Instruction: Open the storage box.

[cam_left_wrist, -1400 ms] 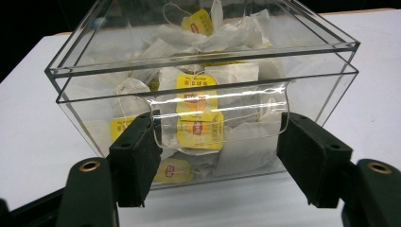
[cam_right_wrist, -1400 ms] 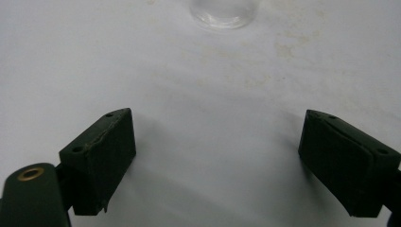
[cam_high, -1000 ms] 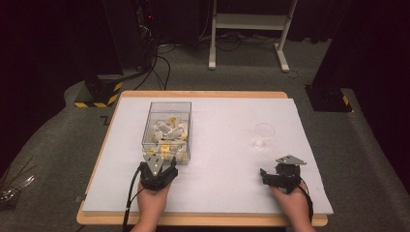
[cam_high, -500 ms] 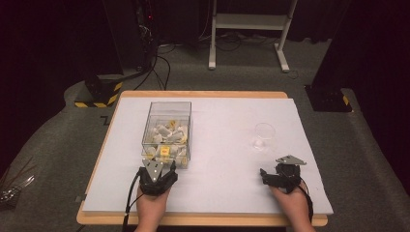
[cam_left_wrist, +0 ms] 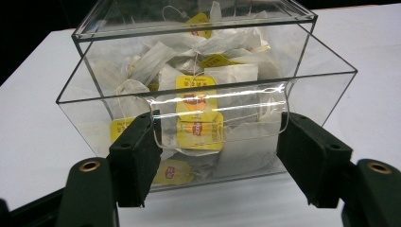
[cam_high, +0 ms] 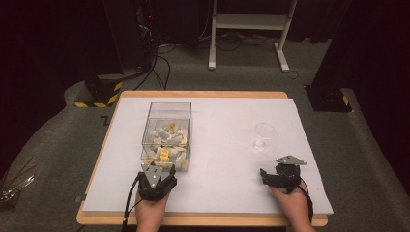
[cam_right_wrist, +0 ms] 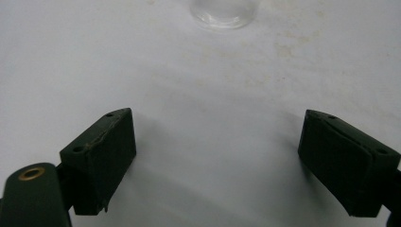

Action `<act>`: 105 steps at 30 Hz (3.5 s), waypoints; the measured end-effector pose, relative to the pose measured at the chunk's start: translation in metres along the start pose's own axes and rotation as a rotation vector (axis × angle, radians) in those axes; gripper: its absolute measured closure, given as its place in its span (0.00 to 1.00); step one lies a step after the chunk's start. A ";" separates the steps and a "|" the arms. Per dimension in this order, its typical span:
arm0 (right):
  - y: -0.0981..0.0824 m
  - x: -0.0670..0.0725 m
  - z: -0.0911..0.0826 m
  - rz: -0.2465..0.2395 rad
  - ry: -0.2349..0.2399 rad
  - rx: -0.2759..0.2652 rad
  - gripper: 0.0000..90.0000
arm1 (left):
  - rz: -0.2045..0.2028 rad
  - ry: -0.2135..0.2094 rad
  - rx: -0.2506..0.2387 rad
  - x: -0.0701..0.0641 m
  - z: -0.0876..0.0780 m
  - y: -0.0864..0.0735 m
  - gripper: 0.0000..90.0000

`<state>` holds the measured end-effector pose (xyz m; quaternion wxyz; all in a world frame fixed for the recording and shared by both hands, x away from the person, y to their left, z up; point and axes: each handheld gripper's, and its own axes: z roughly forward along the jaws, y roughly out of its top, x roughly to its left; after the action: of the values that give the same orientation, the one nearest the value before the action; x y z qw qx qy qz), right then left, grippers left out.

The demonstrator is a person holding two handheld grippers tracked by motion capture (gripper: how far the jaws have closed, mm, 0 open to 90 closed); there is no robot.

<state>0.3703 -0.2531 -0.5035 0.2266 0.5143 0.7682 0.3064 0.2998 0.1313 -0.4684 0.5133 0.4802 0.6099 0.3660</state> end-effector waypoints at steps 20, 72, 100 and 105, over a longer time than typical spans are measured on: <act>0.000 0.000 0.000 0.000 -0.001 -0.001 0.13 | 0.003 -0.008 -0.009 0.001 -0.020 -0.006 0.36; 0.000 0.000 0.000 0.000 -0.002 -0.001 0.13 | -0.002 -0.027 -0.007 0.005 -0.052 -0.018 0.36; 0.000 0.001 0.000 0.001 -0.002 -0.003 0.14 | -0.064 -0.100 0.023 0.013 -0.057 -0.005 0.32; 0.000 0.001 0.000 0.002 -0.002 -0.003 0.14 | -0.067 -0.100 0.020 0.016 -0.058 -0.004 0.37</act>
<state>0.3696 -0.2527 -0.5036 0.2278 0.5150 0.7672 0.3071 0.2419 0.1479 -0.4643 0.5502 0.4824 0.6028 0.3182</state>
